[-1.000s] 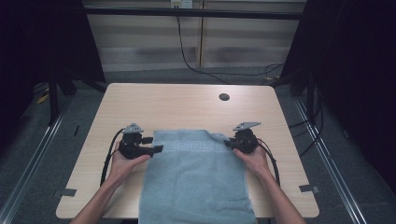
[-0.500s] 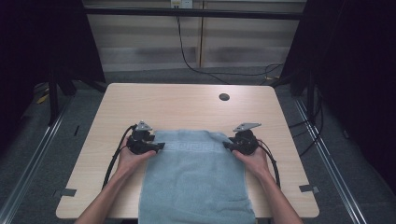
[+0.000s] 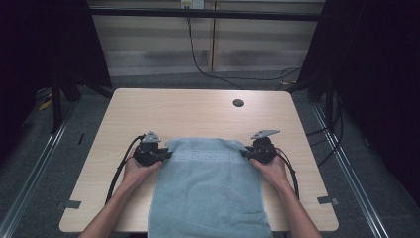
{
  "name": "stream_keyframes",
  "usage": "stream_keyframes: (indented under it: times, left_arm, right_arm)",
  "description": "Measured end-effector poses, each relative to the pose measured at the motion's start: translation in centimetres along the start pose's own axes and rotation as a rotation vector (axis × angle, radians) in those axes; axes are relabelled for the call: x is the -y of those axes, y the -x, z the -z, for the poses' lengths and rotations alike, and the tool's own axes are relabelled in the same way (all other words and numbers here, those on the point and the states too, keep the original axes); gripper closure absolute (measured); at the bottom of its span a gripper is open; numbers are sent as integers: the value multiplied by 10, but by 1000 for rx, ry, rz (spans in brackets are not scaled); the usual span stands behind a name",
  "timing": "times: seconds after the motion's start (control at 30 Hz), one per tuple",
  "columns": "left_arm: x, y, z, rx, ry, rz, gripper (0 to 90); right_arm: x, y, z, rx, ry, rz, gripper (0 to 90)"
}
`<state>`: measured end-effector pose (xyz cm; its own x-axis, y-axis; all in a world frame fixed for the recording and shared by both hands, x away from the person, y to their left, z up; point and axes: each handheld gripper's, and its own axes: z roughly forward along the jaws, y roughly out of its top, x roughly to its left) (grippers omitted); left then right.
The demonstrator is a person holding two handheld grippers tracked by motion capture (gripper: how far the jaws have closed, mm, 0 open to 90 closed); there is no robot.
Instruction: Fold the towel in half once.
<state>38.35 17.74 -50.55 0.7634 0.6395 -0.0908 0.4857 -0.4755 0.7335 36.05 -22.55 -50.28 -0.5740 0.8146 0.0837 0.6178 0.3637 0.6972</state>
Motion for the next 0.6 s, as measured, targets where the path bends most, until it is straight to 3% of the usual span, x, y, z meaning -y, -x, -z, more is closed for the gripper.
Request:
stream_keyframes:
  times: [0.23,0.37,0.47,0.6]
  left_arm:
    - [2,-2,1,42,21,49,836]
    - [-2,-3,13,74,77,78,839]
    - [-7,-1,27,83,128,82,838]
    - [-11,1,38,89,161,85,837]
  right_arm:
    - [-1,4,3,-49,18,-40,831]
    - [-8,1,13,-65,69,-42,836]
    - [-15,-1,22,-95,110,-47,837]
    - [-26,-1,29,-129,154,-62,838]
